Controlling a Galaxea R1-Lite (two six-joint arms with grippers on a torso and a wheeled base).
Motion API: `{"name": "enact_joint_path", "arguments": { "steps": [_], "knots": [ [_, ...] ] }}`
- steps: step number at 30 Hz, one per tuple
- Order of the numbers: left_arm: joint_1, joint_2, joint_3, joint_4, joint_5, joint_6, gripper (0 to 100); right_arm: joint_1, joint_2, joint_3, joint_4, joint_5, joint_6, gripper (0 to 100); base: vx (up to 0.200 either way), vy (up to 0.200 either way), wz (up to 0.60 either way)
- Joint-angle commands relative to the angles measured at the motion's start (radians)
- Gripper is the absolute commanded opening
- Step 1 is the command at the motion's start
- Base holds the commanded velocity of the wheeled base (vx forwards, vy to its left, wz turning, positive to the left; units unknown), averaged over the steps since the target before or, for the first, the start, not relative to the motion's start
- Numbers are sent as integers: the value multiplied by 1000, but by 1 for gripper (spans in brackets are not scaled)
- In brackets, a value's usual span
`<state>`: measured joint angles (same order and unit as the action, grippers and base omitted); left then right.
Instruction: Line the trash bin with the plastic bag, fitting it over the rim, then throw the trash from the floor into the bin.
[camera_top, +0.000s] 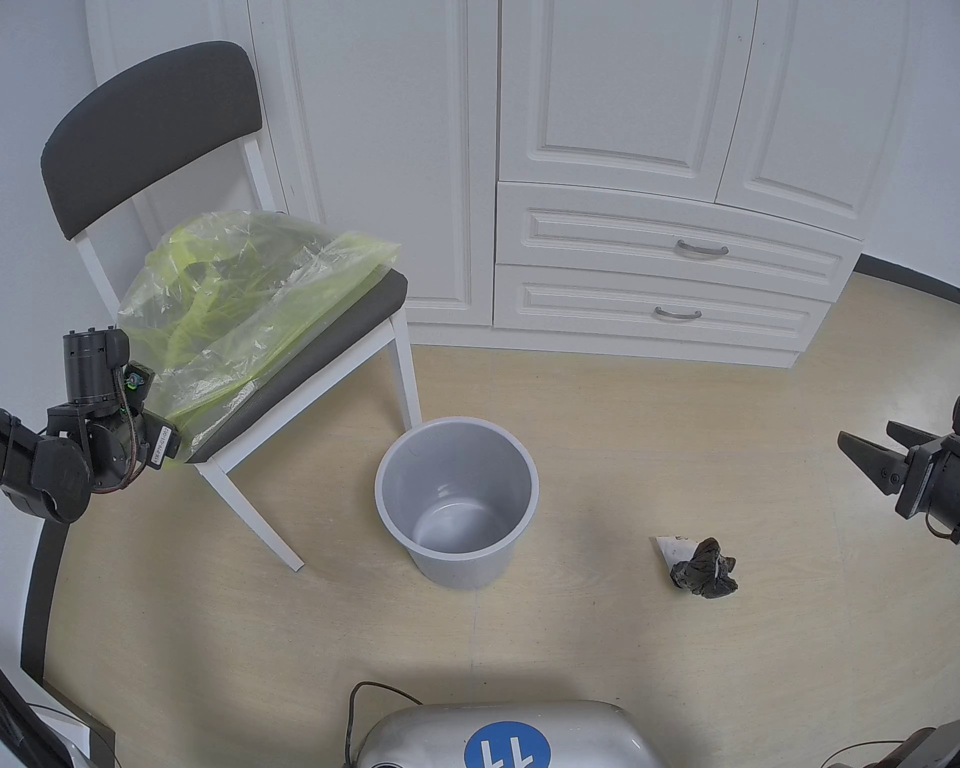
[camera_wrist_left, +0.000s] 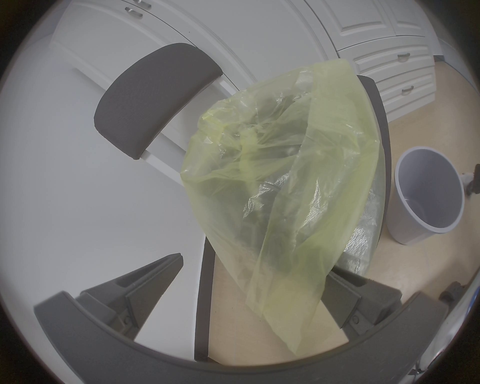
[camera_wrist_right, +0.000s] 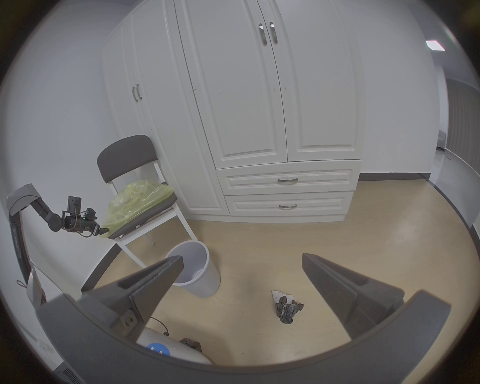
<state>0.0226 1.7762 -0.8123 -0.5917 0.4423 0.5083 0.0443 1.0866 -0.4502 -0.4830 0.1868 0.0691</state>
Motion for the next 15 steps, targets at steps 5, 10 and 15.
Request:
{"name": "enact_joint_path", "arguments": {
  "steps": [5,10,15],
  "knots": [
    [2,-4,-2,0,-1,1,0,0,-5,1,0,0,0,100,0,0,0],
    [0,-3,-1,-3,-1,-4,0,0,-5,-1,0,0,0,100,0,0,0],
    [0,-7,22,-7,-7,-27,0,8,-2,2,0,0,-3,100,0,0,0]
  ]
}}
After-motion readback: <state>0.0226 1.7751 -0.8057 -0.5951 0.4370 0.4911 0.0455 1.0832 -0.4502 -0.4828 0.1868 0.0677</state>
